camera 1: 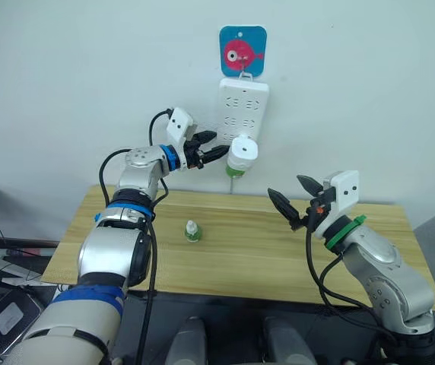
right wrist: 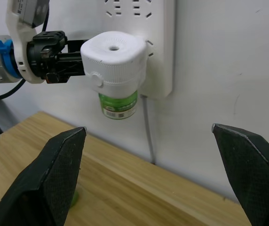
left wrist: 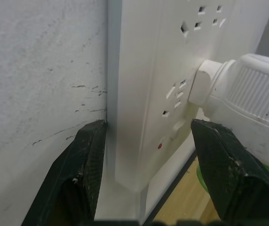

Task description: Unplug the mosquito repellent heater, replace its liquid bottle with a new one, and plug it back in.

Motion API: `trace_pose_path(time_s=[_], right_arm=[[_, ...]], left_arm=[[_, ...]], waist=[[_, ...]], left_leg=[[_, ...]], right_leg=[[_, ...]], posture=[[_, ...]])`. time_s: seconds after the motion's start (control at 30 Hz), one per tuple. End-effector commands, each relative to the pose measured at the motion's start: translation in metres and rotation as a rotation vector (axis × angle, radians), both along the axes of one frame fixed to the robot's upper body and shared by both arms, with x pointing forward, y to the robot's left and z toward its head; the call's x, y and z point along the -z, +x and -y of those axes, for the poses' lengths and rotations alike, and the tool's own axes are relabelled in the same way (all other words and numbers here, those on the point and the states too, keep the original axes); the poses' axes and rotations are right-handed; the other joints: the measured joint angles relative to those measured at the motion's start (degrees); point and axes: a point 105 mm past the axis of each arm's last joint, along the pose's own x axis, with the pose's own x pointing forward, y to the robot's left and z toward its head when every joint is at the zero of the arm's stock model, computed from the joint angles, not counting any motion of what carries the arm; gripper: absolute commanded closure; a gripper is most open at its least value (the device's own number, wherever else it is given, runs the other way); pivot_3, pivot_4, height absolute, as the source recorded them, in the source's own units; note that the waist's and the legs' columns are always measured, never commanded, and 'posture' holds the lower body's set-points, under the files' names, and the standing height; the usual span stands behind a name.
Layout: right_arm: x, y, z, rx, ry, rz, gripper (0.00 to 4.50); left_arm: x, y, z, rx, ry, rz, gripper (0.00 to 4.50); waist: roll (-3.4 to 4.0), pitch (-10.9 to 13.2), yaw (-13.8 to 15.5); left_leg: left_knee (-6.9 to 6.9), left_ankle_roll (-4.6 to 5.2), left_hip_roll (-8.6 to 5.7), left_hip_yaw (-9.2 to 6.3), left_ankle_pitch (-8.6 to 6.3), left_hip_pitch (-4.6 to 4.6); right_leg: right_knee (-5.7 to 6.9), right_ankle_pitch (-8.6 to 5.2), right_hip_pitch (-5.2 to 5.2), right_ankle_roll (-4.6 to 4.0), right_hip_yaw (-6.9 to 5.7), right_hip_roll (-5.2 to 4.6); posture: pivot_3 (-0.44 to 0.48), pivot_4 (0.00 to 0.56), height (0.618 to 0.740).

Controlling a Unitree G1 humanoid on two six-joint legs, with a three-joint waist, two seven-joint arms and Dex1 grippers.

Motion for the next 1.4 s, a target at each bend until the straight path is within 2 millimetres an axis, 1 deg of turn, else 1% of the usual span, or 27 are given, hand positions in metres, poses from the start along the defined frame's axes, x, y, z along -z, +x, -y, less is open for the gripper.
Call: trace_pose_path(time_s=[0.03,0.07,0.13,0.2,0.3,0.47,0.6,0.83,0.93,0.97,1.03,1.07,1.17,1.23,1.4], right_arm=[[-0.015,-0.006,0.0,-0.006,0.016,0.047,0.0],[-0.015,-0.006,0.001,-0.004,0.018,0.043,0.0],[-0.015,-0.006,0.002,0.001,0.019,0.038,0.0],[-0.015,-0.006,0.004,0.012,0.02,0.034,0.0],[-0.014,-0.005,0.008,0.029,0.014,0.031,0.0],[-0.015,-0.005,0.011,0.052,0.017,0.027,0.0],[-0.016,-0.005,0.012,0.064,0.029,0.024,0.0],[-0.016,-0.005,0.011,0.068,0.042,0.019,0.0],[-0.018,-0.005,0.009,0.063,0.041,0.022,0.0],[-0.02,-0.006,0.008,0.059,0.042,0.024,0.0],[-0.023,-0.009,0.004,0.041,0.045,0.027,0.0],[-0.025,-0.012,0.001,0.032,0.046,0.029,0.0],[-0.03,-0.019,-0.009,0.007,0.045,0.034,0.0],[-0.036,-0.019,-0.014,0.018,0.046,0.044,0.0],[-0.058,0.0,-0.018,0.151,0.056,0.095,0.0]], left_arm=[[-0.018,-0.004,0.015,0.093,0.005,0.045,1.48],[-0.02,-0.006,0.018,0.118,0.002,0.044,1.48],[-0.023,-0.009,0.023,0.157,0.004,0.046,1.48],[-0.027,-0.01,0.027,0.181,0.003,0.052,1.48],[-0.032,-0.013,0.034,0.217,-0.009,0.057,1.48],[-0.04,-0.02,0.047,0.301,-0.035,0.053,1.48],[-0.04,-0.024,0.049,0.338,-0.028,0.042,1.48],[-0.049,-0.025,0.052,0.356,-0.074,0.035,1.48],[-0.05,-0.025,0.052,0.359,-0.085,0.034,2.04],[-0.051,-0.025,0.051,0.36,-0.09,0.033,2.31],[-0.052,-0.025,0.051,0.36,-0.104,0.028,2.98],[-0.053,-0.025,0.051,0.36,-0.108,0.027,3.21],[-0.052,-0.025,0.051,0.359,-0.108,0.027,3.18],[-0.052,-0.025,0.052,0.357,-0.107,0.026,3.18],[-0.05,-0.023,0.055,0.34,-0.102,0.023,3.18]], waist=[[-0.02,0.39,-0.03],[-0.02,0.49,-0.09],[-0.01,0.59,-0.17],[0.02,0.91,-0.19],[0.0,1.37,-0.21],[-0.03,1.48,-0.19],[-0.02,1.51,-0.22],[-0.03,1.55,-0.23],[-0.02,1.61,-0.23],[-0.02,1.66,-0.24],[-0.04,1.72,-0.24],[-0.03,1.74,-0.25],[-0.03,1.77,-0.26],[-0.03,1.78,-0.31],[-0.03,1.8,-0.3]], left_leg=[[0.01,0.0,0.0,-0.01,0.0,-0.09],[0.04,0.0,0.0,-0.03,0.0,-0.21],[0.11,0.0,0.01,-0.02,0.0,-0.74],[0.1,-0.01,0.01,-0.03,0.01,-0.89],[0.09,0.0,0.02,-0.05,0.01,-0.89],[0.1,0.0,0.01,-0.05,0.01,-0.91],[0.1,0.0,0.01,-0.04,0.01,-0.91],[0.1,0.0,0.02,-0.05,0.01,-0.91],[0.1,0.0,0.03,-0.05,0.01,-0.91],[0.1,0.0,0.03,-0.06,0.01,-0.91],[0.11,0.0,0.02,-0.06,0.01,-0.91],[0.11,0.0,0.03,-0.06,0.01,-0.91],[0.1,0.0,0.04,-0.07,0.01,-0.92],[0.11,-0.01,0.04,-0.07,0.01,-0.92],[0.13,-0.01,0.05,-0.09,0.01,-0.92]], right_leg=[[0.0,0.0,-0.08,0.0,-0.01,-0.01],[-0.01,0.01,-0.19,0.0,-0.03,-0.01],[0.07,0.02,-0.71,-0.01,-0.02,-0.02],[0.06,0.02,-0.86,-0.01,-0.03,-0.03],[0.08,0.01,-0.87,-0.01,-0.05,-0.02],[0.07,0.01,-0.86,0.0,-0.05,-0.04],[0.06,0.01,-0.87,0.0,-0.05,-0.04],[0.07,0.01,-0.87,0.0,-0.05,-0.04],[0.07,0.01,-0.87,0.0,-0.05,-0.04],[0.07,0.01,-0.87,0.0,-0.06,-0.04],[0.08,0.01,-0.87,0.0,-0.06,-0.04],[0.08,0.01,-0.87,0.0,-0.06,-0.04],[0.07,0.01,-0.87,0.0,-0.06,-0.04],[0.08,0.01,-0.87,0.0,-0.06,-0.04],[0.13,0.01,-0.88,0.0,-0.06,-0.07]], posture=[[0.003,0.237,0.74],[0.002,0.239,0.74],[0.002,0.24,0.74],[-0.001,0.242,0.74],[-0.006,0.241,0.74],[-0.014,0.24,0.74],[-0.017,0.241,0.74],[-0.017,0.241,0.74],[-0.018,0.242,0.74],[-0.019,0.244,0.74],[-0.02,0.244,0.74],[-0.02,0.244,0.74],[-0.022,0.245,0.74],[-0.027,0.246,0.74],[-0.027,0.246,0.74]])
